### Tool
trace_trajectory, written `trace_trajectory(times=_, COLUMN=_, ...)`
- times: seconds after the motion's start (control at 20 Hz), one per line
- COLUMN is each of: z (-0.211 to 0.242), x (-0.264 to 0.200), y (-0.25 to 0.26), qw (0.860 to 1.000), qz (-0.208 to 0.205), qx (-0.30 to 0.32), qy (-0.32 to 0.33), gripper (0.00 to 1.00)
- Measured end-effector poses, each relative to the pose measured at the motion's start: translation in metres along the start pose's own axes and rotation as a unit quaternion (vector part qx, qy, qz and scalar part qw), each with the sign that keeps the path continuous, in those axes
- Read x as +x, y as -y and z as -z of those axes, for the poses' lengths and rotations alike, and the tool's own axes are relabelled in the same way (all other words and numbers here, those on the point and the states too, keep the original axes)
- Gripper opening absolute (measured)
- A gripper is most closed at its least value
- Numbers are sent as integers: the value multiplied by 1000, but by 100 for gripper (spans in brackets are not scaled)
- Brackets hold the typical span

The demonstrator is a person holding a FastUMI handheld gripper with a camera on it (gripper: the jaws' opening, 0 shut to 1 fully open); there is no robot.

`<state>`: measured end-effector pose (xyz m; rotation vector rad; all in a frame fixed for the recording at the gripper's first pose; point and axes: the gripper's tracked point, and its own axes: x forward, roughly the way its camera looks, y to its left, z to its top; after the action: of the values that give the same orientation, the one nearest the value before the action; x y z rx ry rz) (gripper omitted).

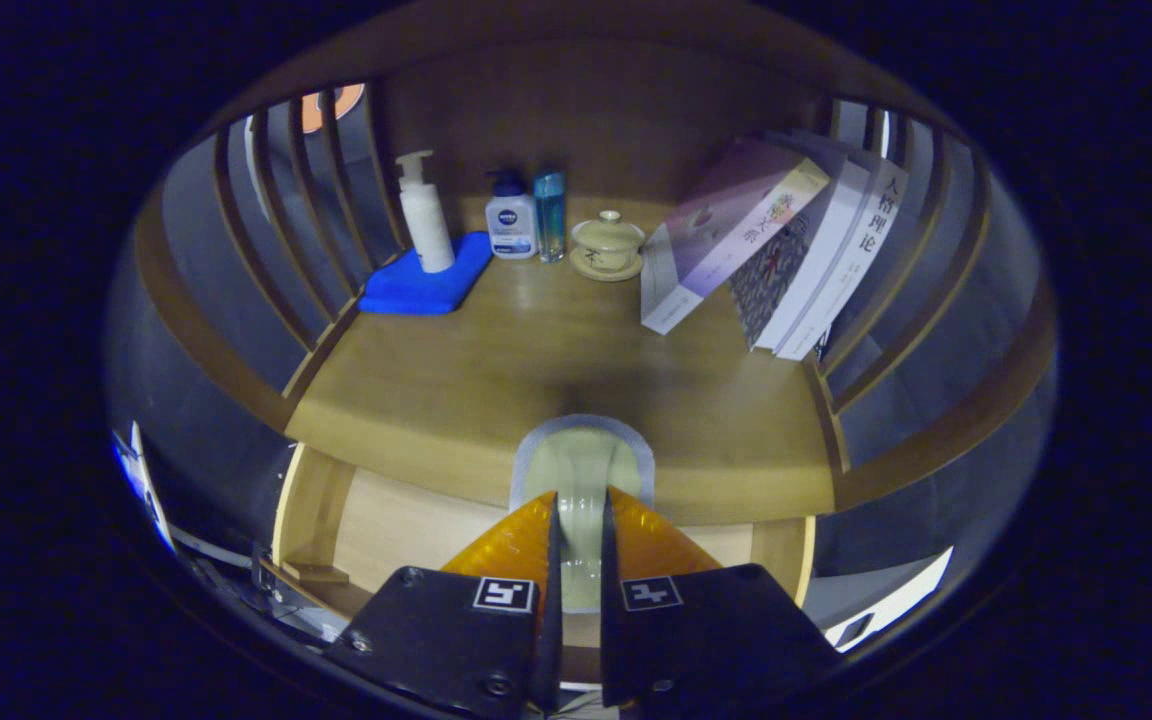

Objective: Pull open the drawer, take out the items inside it, and place them on the countertop above the cabinet.

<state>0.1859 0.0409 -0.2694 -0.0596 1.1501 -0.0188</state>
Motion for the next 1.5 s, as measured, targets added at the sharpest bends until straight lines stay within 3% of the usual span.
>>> trace_trajectory(times=0.55, z=-73, x=44, y=-8, qw=1000, qz=4, qx=7, qy=-15, gripper=18)
trace_trajectory(times=1.0, z=-70, x=99, y=-15, qw=998, qz=-5, qx=22, qy=-58, gripper=19)
trace_trajectory(times=1.25, z=-65, x=83, y=-23, qw=1000, qz=-15, qx=7, qy=-20, gripper=38)
trace_trajectory(times=1.5, z=-41, x=38, y=-34, qw=999, qz=-39, qx=-1, qy=38, gripper=55)
